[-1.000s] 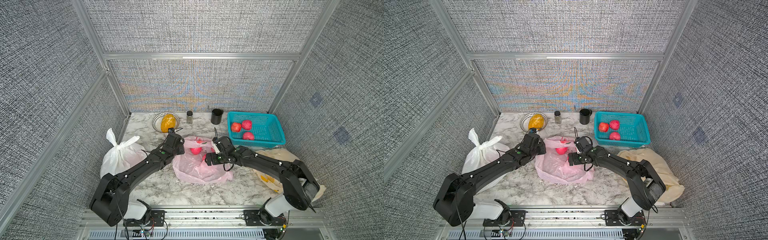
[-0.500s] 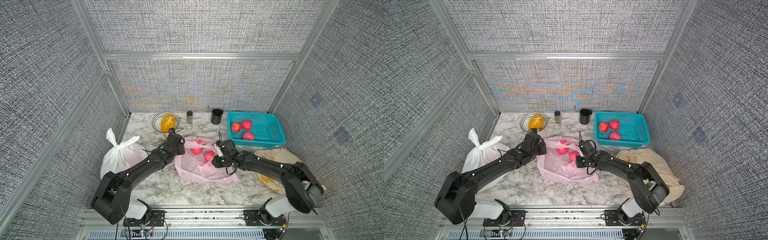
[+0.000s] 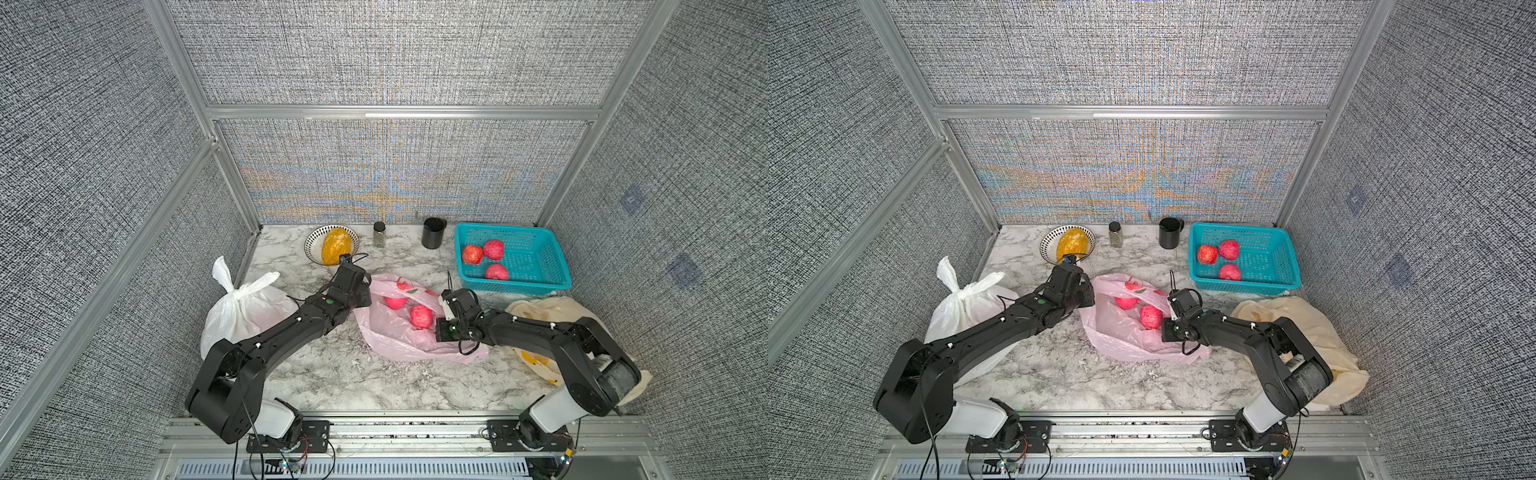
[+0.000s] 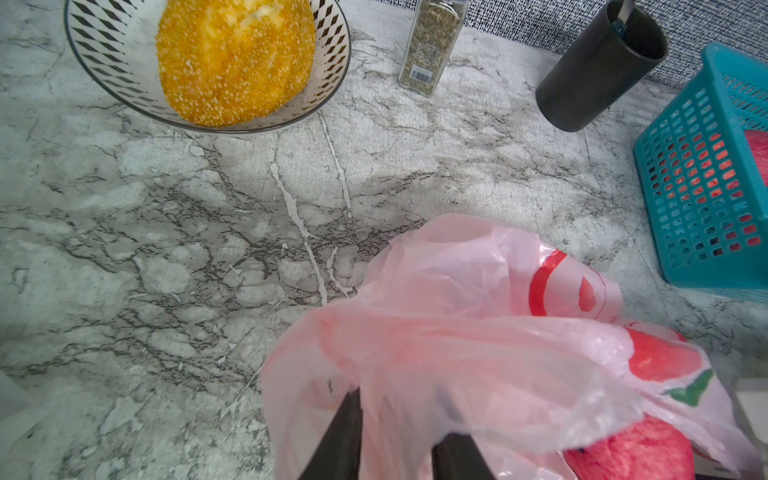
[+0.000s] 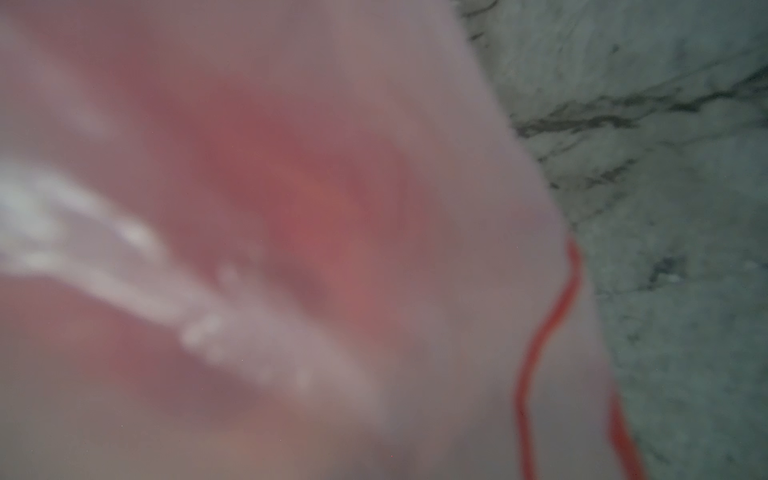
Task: Untie the knot of a plastic bag & take out the apple
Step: Adjust the plastic bag at the center of the board, then pick up the apple from the plastic bag.
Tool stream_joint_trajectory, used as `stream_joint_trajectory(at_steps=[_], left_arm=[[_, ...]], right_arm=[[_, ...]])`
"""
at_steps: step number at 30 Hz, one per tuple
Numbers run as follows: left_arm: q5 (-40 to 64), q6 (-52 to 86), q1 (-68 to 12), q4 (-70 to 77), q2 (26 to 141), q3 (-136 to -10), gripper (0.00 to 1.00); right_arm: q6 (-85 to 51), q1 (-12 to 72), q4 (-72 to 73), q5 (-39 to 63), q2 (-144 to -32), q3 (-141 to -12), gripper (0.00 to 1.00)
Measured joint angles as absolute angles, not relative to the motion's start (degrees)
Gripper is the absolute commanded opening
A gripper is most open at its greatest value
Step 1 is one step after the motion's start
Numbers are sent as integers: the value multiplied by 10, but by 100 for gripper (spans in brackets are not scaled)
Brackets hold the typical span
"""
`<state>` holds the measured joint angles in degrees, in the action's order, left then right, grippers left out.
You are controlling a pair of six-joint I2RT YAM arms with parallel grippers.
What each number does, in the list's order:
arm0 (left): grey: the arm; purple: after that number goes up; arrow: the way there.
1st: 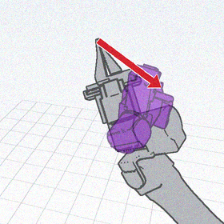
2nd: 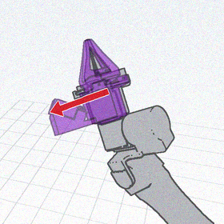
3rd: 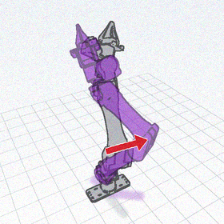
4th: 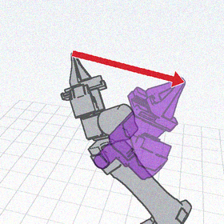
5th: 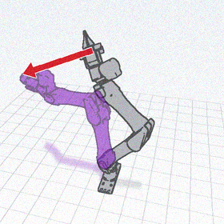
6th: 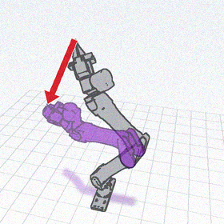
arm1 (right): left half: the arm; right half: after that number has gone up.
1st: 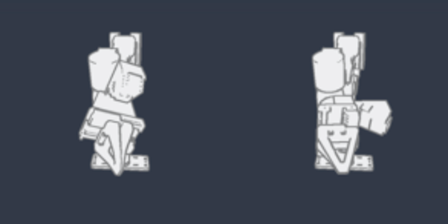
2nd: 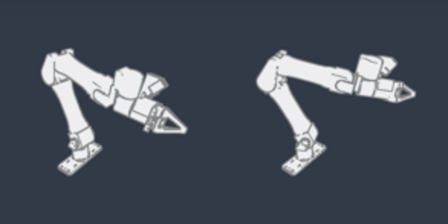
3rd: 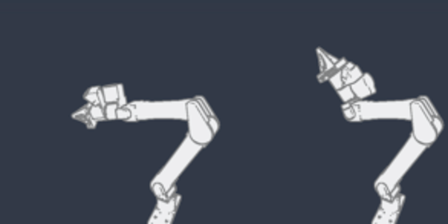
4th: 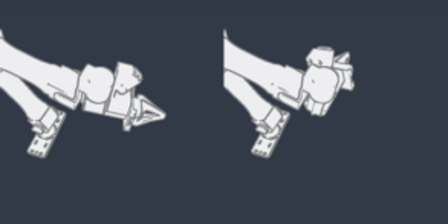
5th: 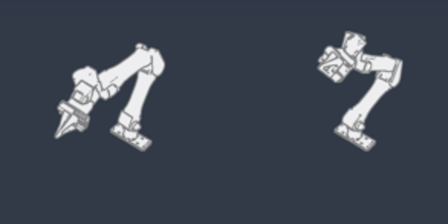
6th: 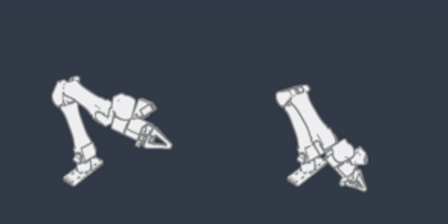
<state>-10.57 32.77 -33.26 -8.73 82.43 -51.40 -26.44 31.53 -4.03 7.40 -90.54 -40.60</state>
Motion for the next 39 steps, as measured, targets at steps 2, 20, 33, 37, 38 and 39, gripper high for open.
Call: stream_joint_trajectory(at_steps=[2,20,33,37,38,39], left_arm=[[-105,326,-333,-87,830,-515,31],[-104,319,-345,-87,841,-521,31],[-105,319,-349,-86,831,-518,31],[-105,317,-349,-84,826,-517,31],[-105,317,-349,-83,826,-517,31],[-105,317,-349,-81,826,-517,31]], right_arm=[[-263,310,-18,80,-909,-399,0],[-232,339,-141,55,-796,-486,81],[-221,376,-145,55,-852,-580,98],[-221,375,-134,62,-877,-581,98],[-221,375,-128,65,-884,-581,98],[-221,375,-125,65,-892,-582,98]])
